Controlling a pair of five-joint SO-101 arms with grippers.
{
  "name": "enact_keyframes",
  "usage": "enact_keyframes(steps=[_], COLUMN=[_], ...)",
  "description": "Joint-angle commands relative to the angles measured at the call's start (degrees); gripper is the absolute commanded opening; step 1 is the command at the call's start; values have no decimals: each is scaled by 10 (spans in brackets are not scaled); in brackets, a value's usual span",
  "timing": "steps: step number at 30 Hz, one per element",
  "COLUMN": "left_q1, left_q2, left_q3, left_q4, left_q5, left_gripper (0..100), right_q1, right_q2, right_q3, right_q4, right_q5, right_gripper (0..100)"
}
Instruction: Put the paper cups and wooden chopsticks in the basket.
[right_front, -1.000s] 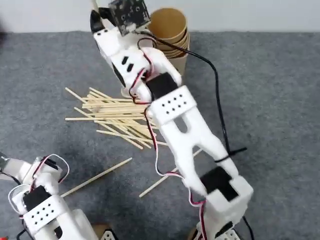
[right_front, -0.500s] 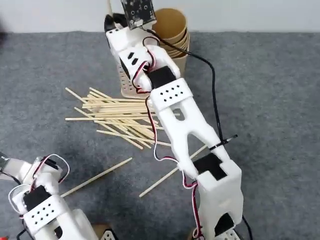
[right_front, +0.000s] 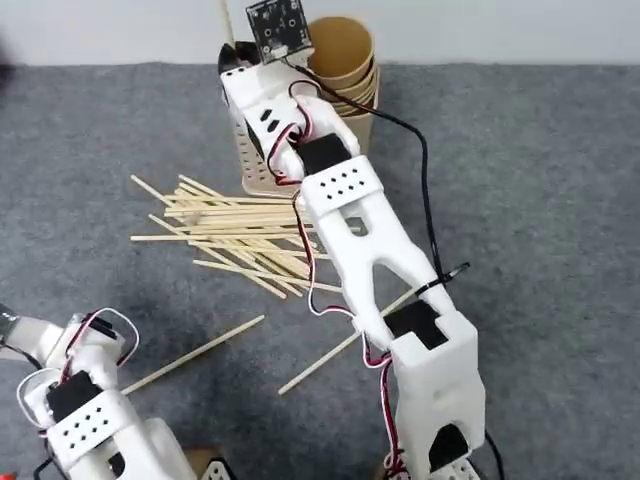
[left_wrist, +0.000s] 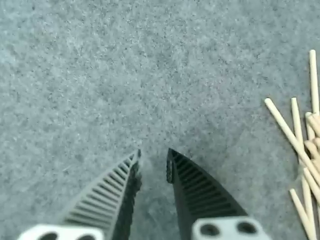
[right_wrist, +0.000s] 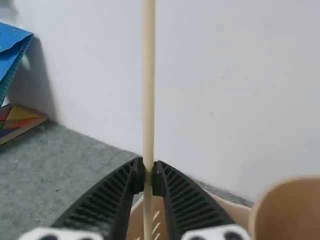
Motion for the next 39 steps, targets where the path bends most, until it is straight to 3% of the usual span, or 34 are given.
enact_keyframes(steps=[1,5,19,27,34,39], left_q1=[-1,-1,-1,-1,-1,-1], left_q2=[-1,-1,-1,-1,-1,-1], left_q3=[-3,-3,-3,-3,-3,-3], left_q4=[-11,-11,-11,-11,-10,-10], left_q5=[5,5,5,5,5,4], left_gripper=[86,86,86,86,86,86], right_q1=[4,3,-25,-112,-137,-111], right_q2=[-7,-12,-50,-140,-154,-131], right_q3=[-33,-33,-62,-62,-62,-46], right_q4=[-6,70,115,374,666,725], right_q5=[-3,-3,-4,10,192,227], right_gripper=[35,109,110,113,115,115])
